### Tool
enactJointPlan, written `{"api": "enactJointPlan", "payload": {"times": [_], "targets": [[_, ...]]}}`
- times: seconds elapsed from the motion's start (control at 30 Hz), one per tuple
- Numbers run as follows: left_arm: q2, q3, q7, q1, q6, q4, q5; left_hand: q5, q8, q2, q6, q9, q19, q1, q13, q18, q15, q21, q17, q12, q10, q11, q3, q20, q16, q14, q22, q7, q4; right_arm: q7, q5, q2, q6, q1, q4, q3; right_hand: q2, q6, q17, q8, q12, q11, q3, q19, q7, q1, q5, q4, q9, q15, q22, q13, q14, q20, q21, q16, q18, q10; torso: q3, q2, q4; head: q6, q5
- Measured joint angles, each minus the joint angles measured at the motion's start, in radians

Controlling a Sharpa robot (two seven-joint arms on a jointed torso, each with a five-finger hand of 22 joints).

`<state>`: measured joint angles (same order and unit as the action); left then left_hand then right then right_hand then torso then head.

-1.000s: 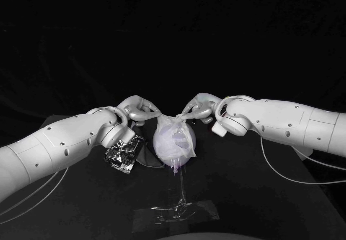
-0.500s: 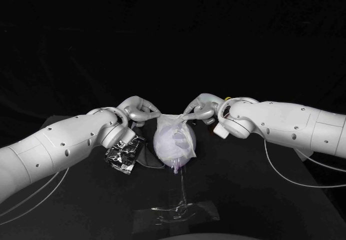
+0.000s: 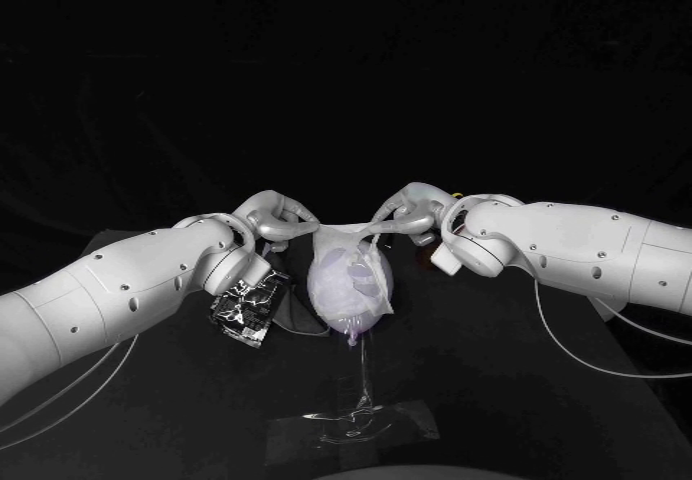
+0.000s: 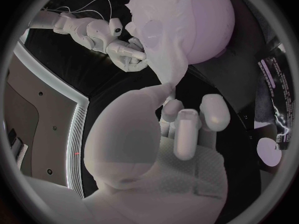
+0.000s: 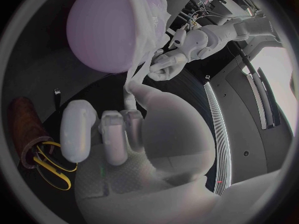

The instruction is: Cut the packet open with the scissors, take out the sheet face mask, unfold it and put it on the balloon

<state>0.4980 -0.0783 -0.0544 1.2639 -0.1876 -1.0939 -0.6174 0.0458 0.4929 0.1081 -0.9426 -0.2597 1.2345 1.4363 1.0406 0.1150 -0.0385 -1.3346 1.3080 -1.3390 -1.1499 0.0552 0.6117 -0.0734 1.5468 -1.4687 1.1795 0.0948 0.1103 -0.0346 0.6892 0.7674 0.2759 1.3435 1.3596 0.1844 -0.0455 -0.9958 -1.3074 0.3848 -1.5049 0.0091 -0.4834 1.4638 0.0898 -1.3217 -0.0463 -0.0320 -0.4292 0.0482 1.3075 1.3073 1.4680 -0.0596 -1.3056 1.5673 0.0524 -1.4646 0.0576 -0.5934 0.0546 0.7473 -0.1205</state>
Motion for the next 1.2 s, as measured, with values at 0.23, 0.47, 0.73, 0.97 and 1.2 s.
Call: {"api": "enactJointPlan", "payload": {"times": [0.23, 0.47, 0.73, 0.97, 1.2], "targets": [[0.001, 0.001, -0.001, 0.0, -0.009, -0.001, 0.005, 0.0, 0.004, -0.002, 0.0, 0.0, 0.0, -0.008, 0.0, 0.0, 0.0, 0.0, 0.0, 0.0, -0.009, -0.002, 0.007, 0.0, -0.002, 0.0, 0.0, 0.0, -0.004, -0.004, -0.005, -0.002, -0.002, 0.0, -0.01, 0.0, -0.002, 0.026, -0.001, -0.014, 0.028, 0.011, 0.004, -0.002, 0.013, 0.017, 0.0, -0.011, -0.012, -0.003, 0.001, 0.0, -0.002, -0.001, 0.027, 0.0, 0.0, -0.001, 0.0003, 0.0, 0.0, 0.001, 0.0], [-0.001, 0.001, 0.002, 0.0, -0.01, 0.003, 0.007, 0.0, 0.004, 0.0, 0.0, 0.0, 0.0, -0.01, 0.004, 0.0, 0.0, 0.0, 0.0, -0.004, -0.013, -0.005, 0.012, 0.0, -0.002, 0.0, 0.0, 0.0, -0.01, -0.015, -0.005, -0.009, -0.004, 0.0, -0.025, 0.0, -0.011, 0.059, -0.001, -0.043, 0.065, 0.027, 0.01, -0.007, 0.034, 0.061, -0.006, -0.041, 0.008, -0.022, 0.001, 0.001, -0.003, -0.007, 0.046, -0.001, 0.0, -0.002, 0.0003, 0.0, 0.0005, 0.001, -0.001], [-0.007, 0.001, 0.025, 0.001, -0.004, 0.011, 0.004, 0.0, 0.005, 0.004, 0.002, 0.0, 0.0, -0.014, 0.003, 0.0, 0.002, 0.0, 0.0, -0.004, -0.013, -0.005, 0.019, 0.0, -0.003, -0.002, 0.0, 0.002, -0.011, -0.032, 0.006, -0.023, -0.008, 0.0, -0.043, 0.0, -0.01, 0.059, -0.001, -0.047, 0.071, 0.032, 0.013, -0.007, 0.034, 0.082, -0.006, -0.06, 0.014, -0.022, 0.0, 0.001, -0.003, -0.015, 0.05, -0.004, 0.0, 0.0, -0.0003, 0.0, 0.0005, 0.002, -0.001], [-0.015, 0.001, 0.059, 0.001, -0.001, 0.02, -0.008, 0.0, 0.005, 0.007, 0.005, 0.0, 0.0, -0.017, 0.003, 0.0, 0.002, 0.0, 0.0, -0.004, -0.013, -0.005, 0.028, 0.0, -0.003, -0.002, -0.001, 0.002, -0.014, -0.055, 0.037, -0.031, -0.011, 0.0, -0.054, 0.0, -0.009, 0.052, 0.0, -0.047, 0.081, 0.032, 0.003, -0.008, 0.028, 0.082, -0.01, -0.055, 0.015, -0.022, 0.0, 0.0, -0.003, -0.02, 0.048, 0.0, 0.0, 0.0, -0.0003, 0.0, 0.0005, 0.003, -0.001], [-0.025, 0.001, 0.096, 0.001, -0.003, 0.036, -0.019, -0.002, 0.005, 0.007, 0.015, 0.0, 0.0, -0.02, -0.018, 0.0, 0.002, 0.0, 0.0, 0.0, -0.012, -0.006, 0.034, 0.0, -0.003, -0.002, -0.001, 0.004, -0.016, -0.074, 0.084, -0.032, 0.002, 0.0, -0.055, 0.0, -0.005, 0.028, 0.0, -0.034, 0.07, 0.026, -0.024, -0.001, 0.018, 0.045, -0.01, -0.024, 0.008, -0.022, 0.0, 0.0, -0.003, -0.019, 0.027, 0.0, 0.0, -0.002, 0.0002, 0.0, 0.0009, 0.002, -0.002]]}}
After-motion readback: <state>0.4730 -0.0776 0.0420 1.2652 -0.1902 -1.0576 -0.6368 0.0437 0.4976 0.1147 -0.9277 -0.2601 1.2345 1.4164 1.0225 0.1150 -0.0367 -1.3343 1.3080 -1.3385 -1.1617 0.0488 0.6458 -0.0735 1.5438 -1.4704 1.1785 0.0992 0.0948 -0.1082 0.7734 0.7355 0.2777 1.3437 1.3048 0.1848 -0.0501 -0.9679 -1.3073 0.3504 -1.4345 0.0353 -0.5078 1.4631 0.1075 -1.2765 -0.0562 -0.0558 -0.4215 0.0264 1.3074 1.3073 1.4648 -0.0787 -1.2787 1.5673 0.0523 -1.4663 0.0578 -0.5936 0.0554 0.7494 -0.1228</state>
